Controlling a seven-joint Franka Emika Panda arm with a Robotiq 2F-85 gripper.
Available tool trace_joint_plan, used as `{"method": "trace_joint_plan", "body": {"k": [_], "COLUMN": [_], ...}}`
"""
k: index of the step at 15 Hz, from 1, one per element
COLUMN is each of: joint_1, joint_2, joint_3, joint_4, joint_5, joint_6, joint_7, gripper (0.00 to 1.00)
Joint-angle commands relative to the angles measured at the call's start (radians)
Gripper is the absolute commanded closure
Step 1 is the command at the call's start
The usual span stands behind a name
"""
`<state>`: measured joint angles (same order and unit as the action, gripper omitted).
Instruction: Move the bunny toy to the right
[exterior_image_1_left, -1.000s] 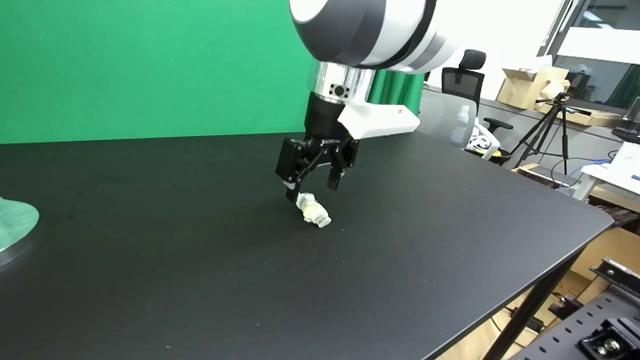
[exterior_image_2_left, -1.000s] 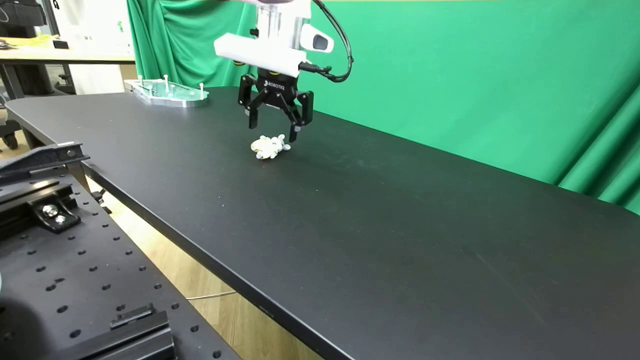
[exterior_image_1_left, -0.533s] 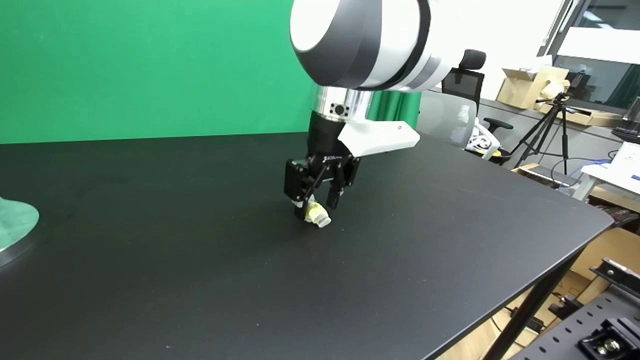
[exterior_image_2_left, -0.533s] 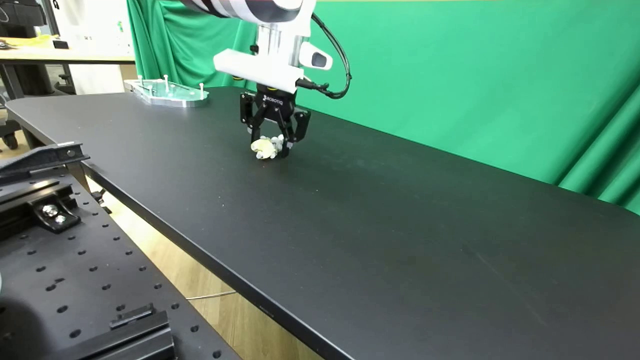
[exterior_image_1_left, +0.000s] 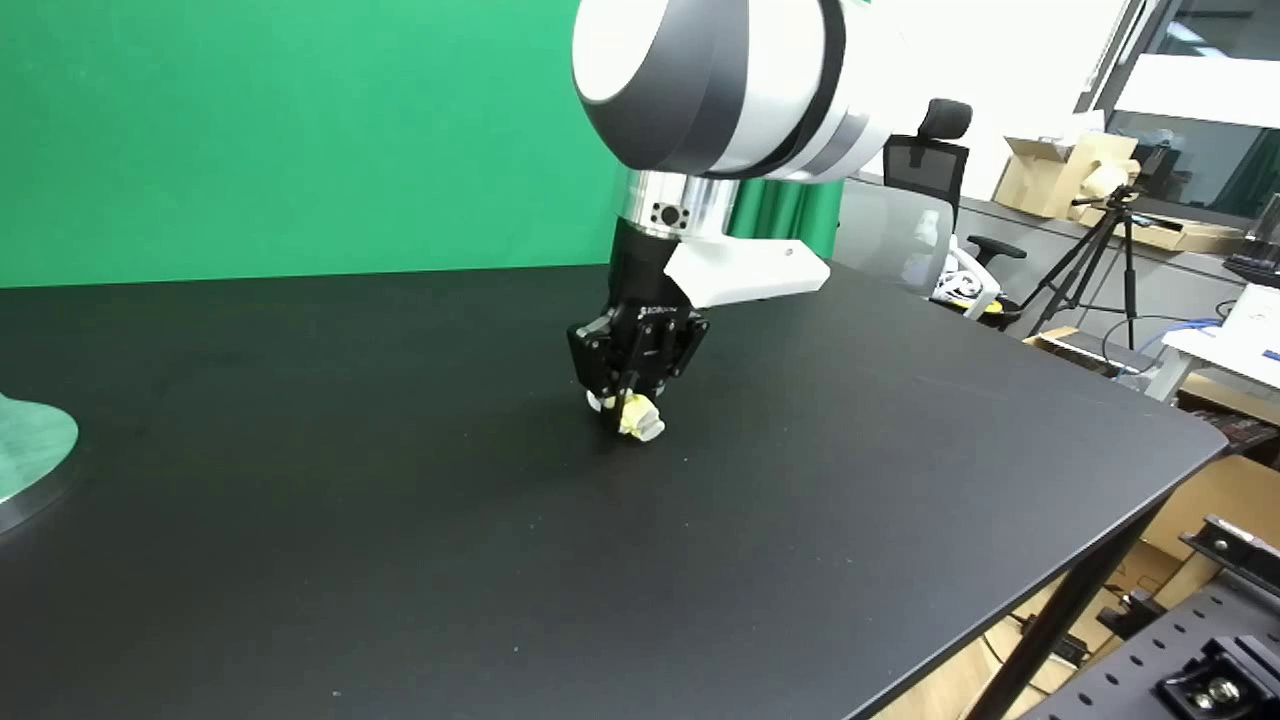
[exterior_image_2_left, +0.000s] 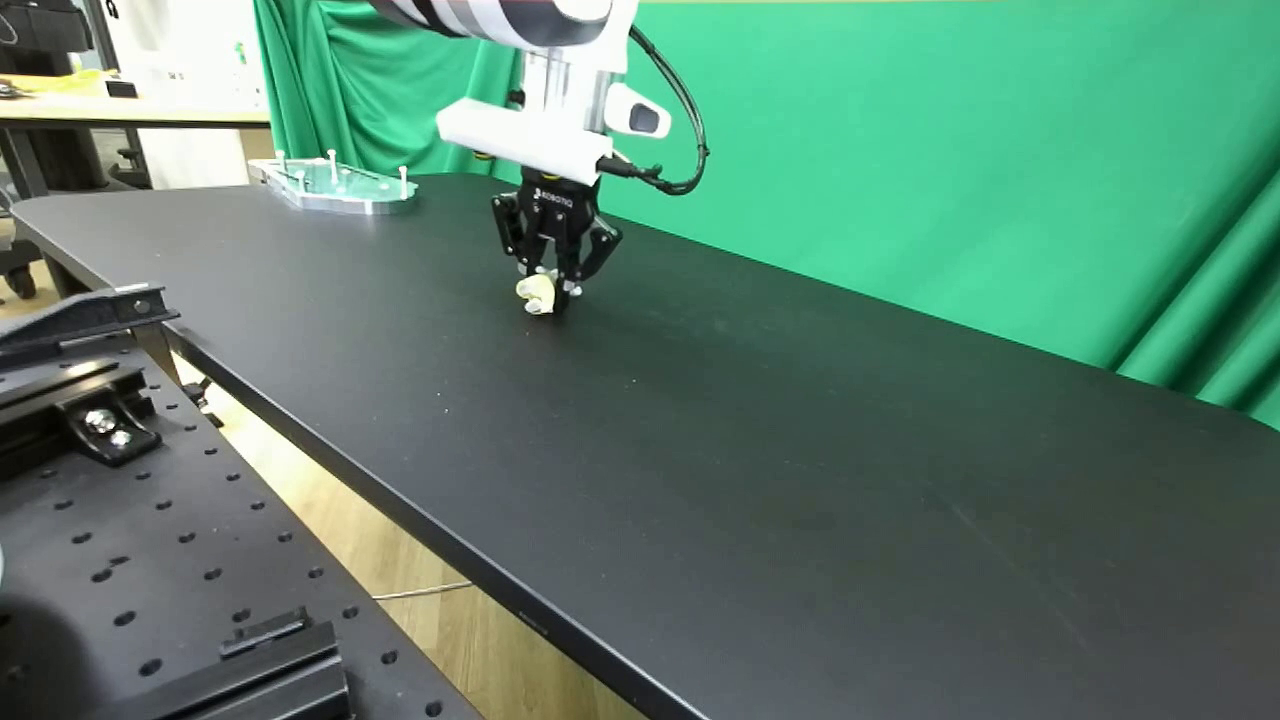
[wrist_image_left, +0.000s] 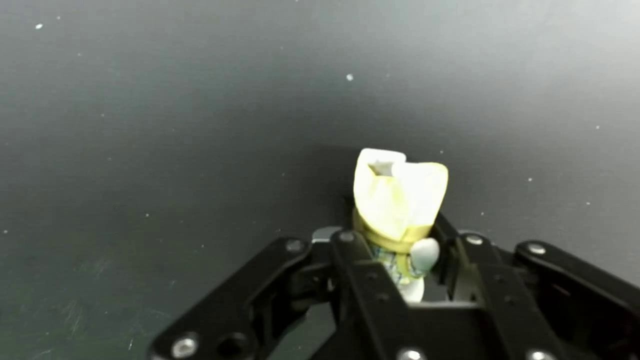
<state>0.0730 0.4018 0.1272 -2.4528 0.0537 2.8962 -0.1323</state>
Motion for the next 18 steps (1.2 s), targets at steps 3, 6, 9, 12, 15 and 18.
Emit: {"method": "trace_joint_plan", "body": {"k": [3, 6, 9, 12, 15, 18], "joint_1": [0.040, 0.019, -0.003, -0.047, -0.106, -0.165], "joint_2": [-0.088, -0.169, -0.222, -0.235, -0.221, -0.200], "joint_3": [-0.106, -0.173, -0.255, -0.305, -0.307, -0.277], "joint_4": [-0.022, -0.070, -0.098, -0.117, -0.130, -0.137], "joint_5": [-0.072, -0.095, -0.133, -0.166, -0.136, -0.090], "joint_6": [-0.004, 0.019, 0.020, 0.015, 0.005, -0.016], "joint_7": [0.102, 0.134, 0.169, 0.179, 0.142, 0.086], "gripper": [0.92, 0.92, 0.92, 0.92, 0.92, 0.92]}}
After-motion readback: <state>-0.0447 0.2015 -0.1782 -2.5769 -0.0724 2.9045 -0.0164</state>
